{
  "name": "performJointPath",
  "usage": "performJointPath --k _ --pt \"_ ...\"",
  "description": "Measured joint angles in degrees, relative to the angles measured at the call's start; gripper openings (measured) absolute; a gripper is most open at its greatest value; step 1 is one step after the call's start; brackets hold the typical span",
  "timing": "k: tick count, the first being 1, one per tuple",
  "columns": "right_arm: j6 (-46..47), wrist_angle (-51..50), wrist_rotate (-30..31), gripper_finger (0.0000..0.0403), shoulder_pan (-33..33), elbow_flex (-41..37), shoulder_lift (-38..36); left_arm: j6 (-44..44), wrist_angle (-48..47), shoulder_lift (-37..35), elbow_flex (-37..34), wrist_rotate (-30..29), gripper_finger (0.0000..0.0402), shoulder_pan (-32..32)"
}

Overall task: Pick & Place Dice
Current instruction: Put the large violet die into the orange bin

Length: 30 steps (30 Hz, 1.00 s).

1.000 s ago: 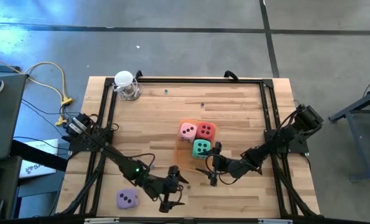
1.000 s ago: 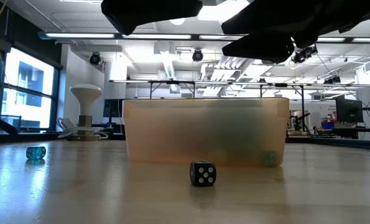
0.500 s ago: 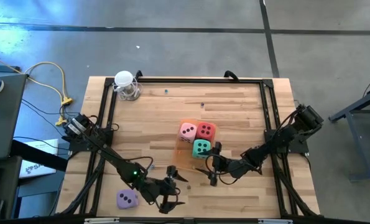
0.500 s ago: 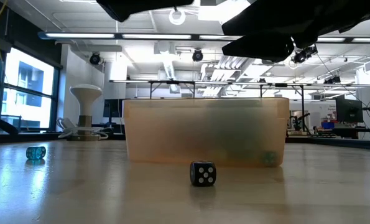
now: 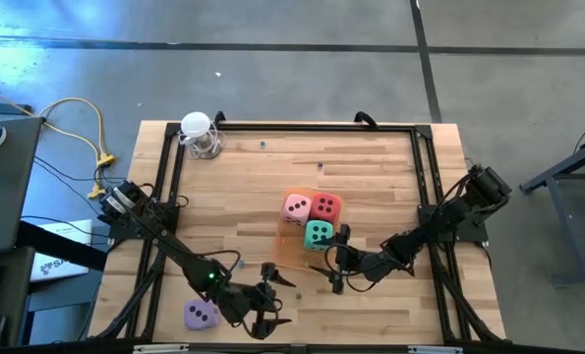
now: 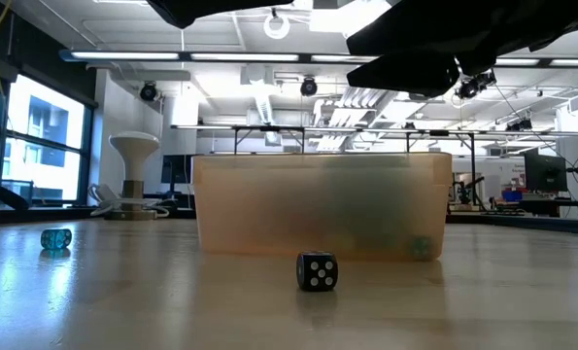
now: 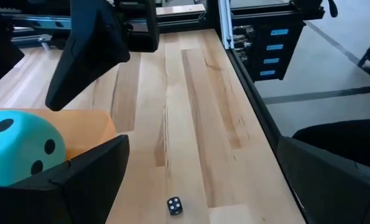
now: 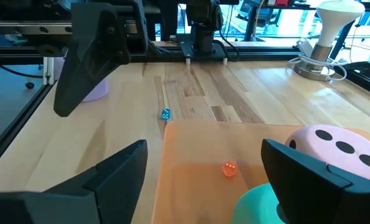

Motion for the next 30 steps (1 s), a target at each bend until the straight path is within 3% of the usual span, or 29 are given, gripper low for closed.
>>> performJointPath --k 21,23,30 --pt "0.02 -0.02 -0.02 0.0306 0.00 0.00 0.00 -1.44 -0.85 -0.30 1.17 2.29 0.0400 -1.83" --pt "0.01 -0.04 -0.02 0.0306 0.00 0.00 0.00 -2.01 -5.37 -0.88 3.37 2.06 0.0400 -2.22" --pt "0.00 -0.44 -0.02 0.0306 0.00 0.00 0.00 -10.47 -37.10 -1.68 19.40 0.40 0.0400 -5.97"
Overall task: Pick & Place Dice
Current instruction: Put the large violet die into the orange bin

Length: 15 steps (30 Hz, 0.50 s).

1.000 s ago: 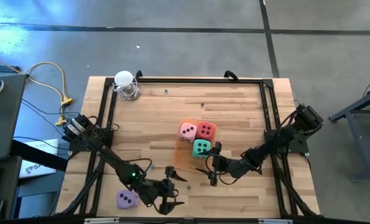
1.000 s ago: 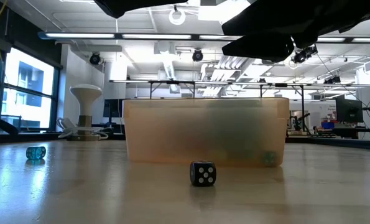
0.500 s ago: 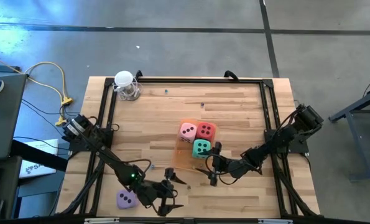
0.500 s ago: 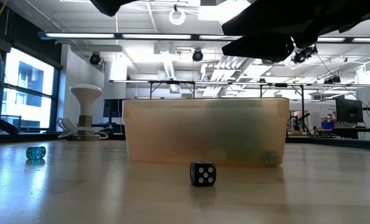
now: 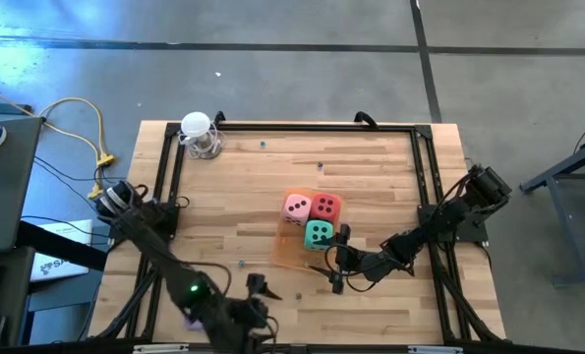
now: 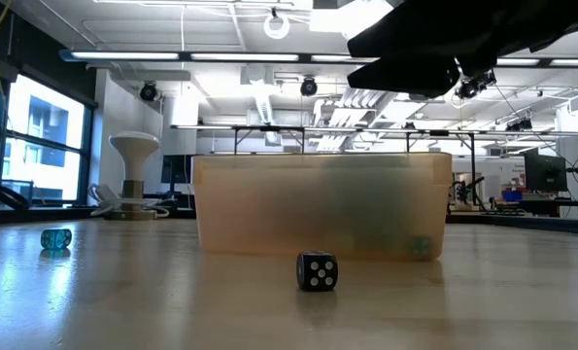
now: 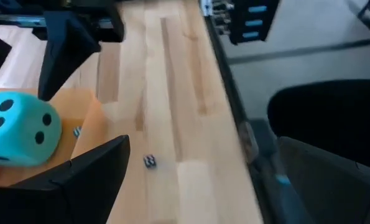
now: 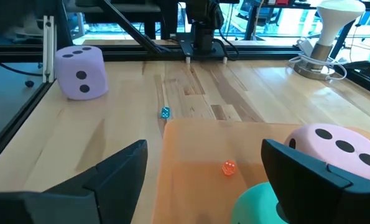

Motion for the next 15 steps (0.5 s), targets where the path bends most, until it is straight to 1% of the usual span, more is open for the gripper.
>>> performJointPath --k 3,6,9,15 --pt "0.00 -0.29 0.00 0.0306 0.00 0.00 -0.02 -3.44 -8.43 0.00 4.57 0.01 0.0400 -2.61" --pt "0.02 -0.31 -0.11 0.0306 0.00 0.00 -0.01 -9.26 -14.90 -0.04 6.59 1.28 0.0400 -5.11" --pt "0.02 -0.31 -0.22 0.0306 0.00 0.00 0.00 -13.71 -17.70 -0.04 6.59 3.86 0.0400 -7.40" --pt "0.01 -0.29 -0.13 0.0306 -0.02 0.00 -0.01 -22.67 -20.93 -0.04 6.59 4.34 0.0400 -11.62"
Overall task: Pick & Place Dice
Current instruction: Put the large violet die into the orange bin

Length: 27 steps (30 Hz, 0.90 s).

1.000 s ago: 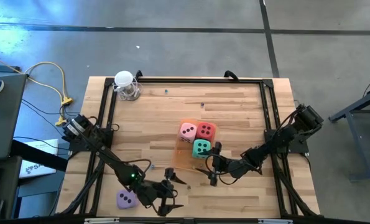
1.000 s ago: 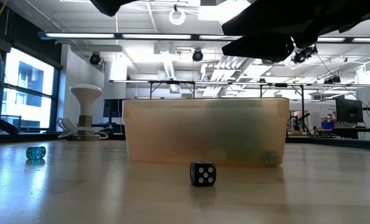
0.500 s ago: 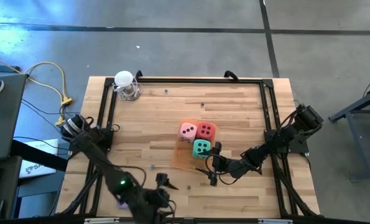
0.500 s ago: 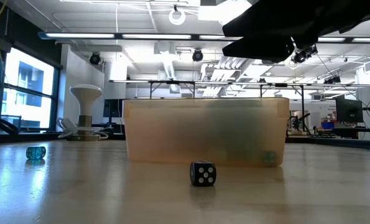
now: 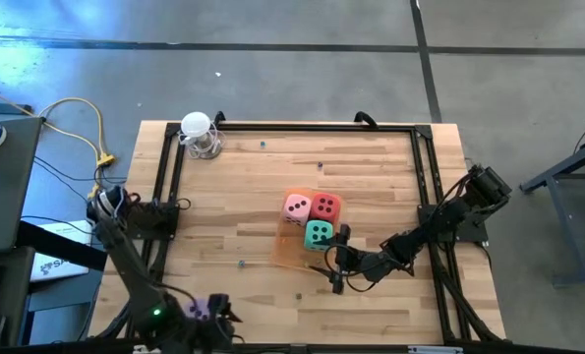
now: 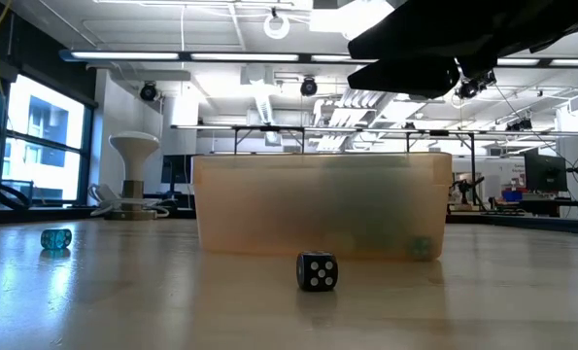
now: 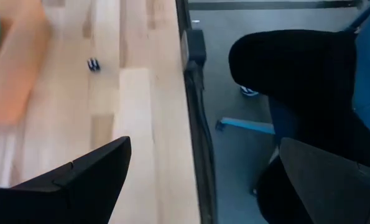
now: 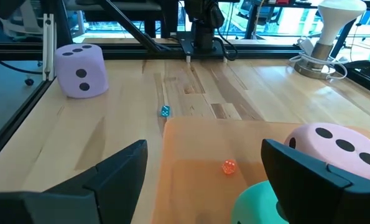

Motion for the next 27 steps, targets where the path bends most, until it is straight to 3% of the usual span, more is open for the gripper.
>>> performJointPath --k 7,27 --pt "-0.43 0.00 0.02 0.0306 -0.87 0.00 0.01 -10.97 -5.19 0.02 0.00 0.16 0.0400 -2.71" --pt "-0.85 0.90 -3.06 0.0306 -3.58 0.00 -0.01 -30.68 -19.18 0.11 -1.18 0.18 0.0400 -8.12"
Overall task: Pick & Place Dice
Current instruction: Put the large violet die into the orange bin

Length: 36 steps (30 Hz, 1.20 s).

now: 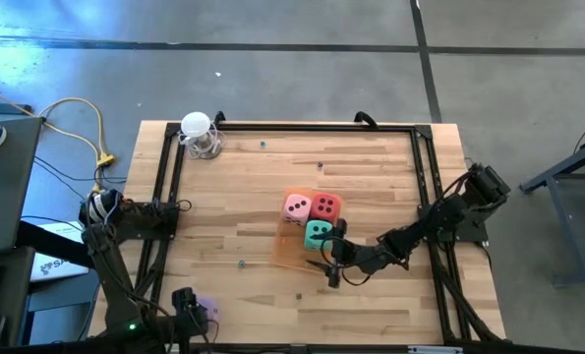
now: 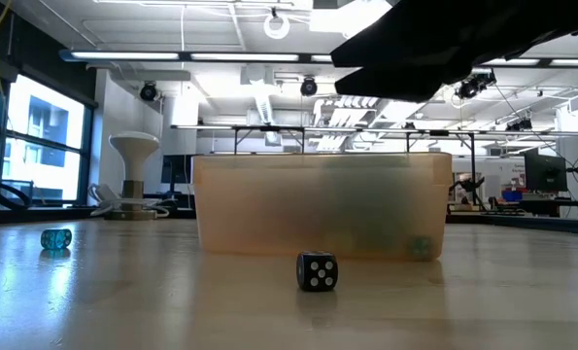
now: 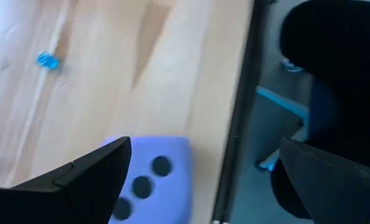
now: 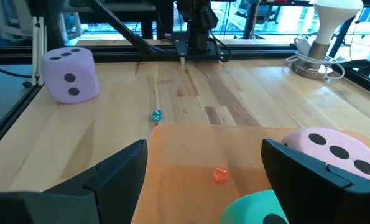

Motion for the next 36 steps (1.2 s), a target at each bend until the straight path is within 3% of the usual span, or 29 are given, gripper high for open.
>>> performJointPath --k 5,36 --pt "-1.08 0.00 -0.01 0.0306 0.04 0.00 -0.01 -4.44 -1.81 0.04 -2.12 0.39 0.0400 -0.29" --pt "-1.08 -0.02 -0.02 0.0306 0.04 0.00 -0.01 -3.39 -2.18 0.31 -2.23 -4.58 0.0400 1.75"
